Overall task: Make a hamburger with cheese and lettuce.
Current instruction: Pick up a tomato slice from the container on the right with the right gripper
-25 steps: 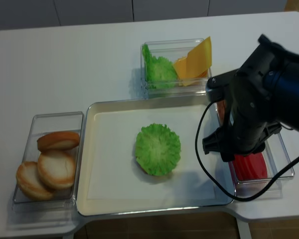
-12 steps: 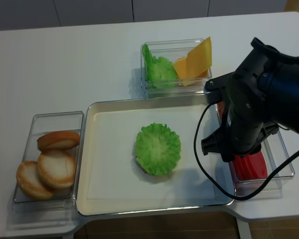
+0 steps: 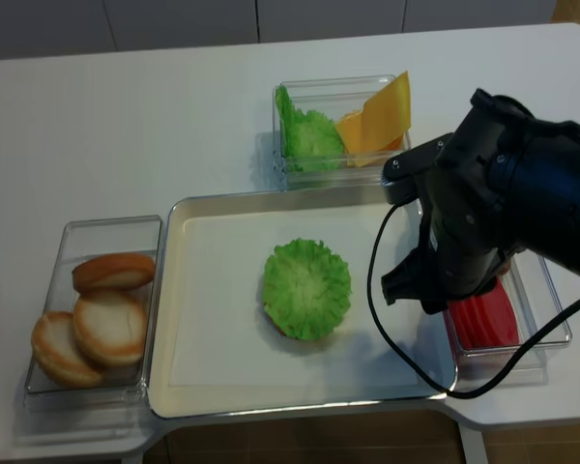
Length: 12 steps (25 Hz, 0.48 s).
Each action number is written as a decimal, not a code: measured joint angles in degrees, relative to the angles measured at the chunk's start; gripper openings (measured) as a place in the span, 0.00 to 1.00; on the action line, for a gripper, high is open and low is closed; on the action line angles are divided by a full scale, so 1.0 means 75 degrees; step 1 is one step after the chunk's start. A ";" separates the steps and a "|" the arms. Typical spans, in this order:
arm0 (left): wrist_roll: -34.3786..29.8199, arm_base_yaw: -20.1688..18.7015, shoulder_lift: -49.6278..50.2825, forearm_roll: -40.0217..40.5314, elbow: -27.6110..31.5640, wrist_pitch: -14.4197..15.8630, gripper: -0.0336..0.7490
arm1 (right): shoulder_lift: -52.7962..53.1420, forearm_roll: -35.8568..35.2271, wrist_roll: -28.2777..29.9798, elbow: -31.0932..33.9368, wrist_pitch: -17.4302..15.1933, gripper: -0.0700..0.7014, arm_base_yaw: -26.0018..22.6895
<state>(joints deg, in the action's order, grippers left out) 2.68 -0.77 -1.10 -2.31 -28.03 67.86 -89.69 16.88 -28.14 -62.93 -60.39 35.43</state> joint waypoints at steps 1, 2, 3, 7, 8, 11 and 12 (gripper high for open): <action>0.0000 0.0000 0.0000 0.0000 0.0000 0.0000 0.56 | 0.0000 0.0045 0.0000 0.0000 0.0000 0.42 0.0000; 0.0000 0.0000 0.0000 0.0000 0.0000 0.0000 0.56 | 0.0000 0.0081 0.0000 0.0000 0.0000 0.42 0.0002; 0.0000 0.0000 0.0000 0.0000 0.0000 0.0000 0.56 | 0.0000 0.0074 0.0000 0.0000 0.0000 0.42 0.0002; 0.0000 0.0000 0.0000 0.0000 0.0000 0.0000 0.56 | 0.0000 0.0039 -0.0003 0.0000 0.0113 0.42 0.0002; 0.0000 0.0000 0.0000 0.0000 0.0000 0.0000 0.56 | 0.0000 0.0025 -0.0003 0.0000 0.0149 0.42 0.0002; 0.0000 0.0000 0.0000 0.0000 0.0000 0.0000 0.56 | 0.0000 0.0025 -0.0003 0.0000 0.0182 0.42 0.0002; 0.0000 0.0000 0.0000 0.0000 0.0000 0.0000 0.56 | 0.0000 0.0025 -0.0003 0.0000 0.0182 0.42 0.0002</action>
<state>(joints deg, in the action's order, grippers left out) 2.68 -0.77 -1.10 -2.31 -28.03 67.86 -89.69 17.06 -28.17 -62.93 -59.03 35.45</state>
